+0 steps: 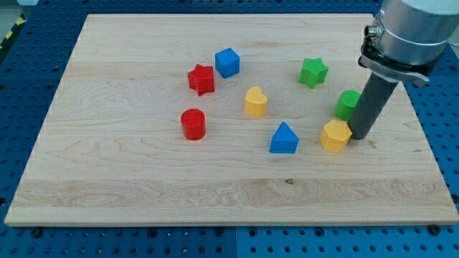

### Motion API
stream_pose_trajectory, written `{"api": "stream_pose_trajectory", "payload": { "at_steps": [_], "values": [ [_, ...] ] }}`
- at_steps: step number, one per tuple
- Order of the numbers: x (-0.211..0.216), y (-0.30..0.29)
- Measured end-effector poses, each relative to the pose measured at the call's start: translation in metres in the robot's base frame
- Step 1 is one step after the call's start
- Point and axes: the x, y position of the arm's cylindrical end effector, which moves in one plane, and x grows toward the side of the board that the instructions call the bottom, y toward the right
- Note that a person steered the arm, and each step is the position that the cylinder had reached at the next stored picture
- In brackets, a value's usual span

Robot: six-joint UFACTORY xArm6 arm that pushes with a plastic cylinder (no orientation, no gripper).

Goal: Nudge the red circle right a bit

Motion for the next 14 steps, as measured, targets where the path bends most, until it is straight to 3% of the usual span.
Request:
{"api": "stream_pose_trajectory", "payload": {
  "at_steps": [2, 3, 4, 5, 6, 8, 9, 12, 14],
  "values": [
    [-0.018, 0.021],
    [0.010, 0.035],
    [0.063, 0.059],
    [0.102, 0.036],
    [0.105, -0.028],
    [0.100, -0.176],
    [0.070, -0.227],
    [0.032, -0.282],
    [0.018, -0.279]
  ]
}}
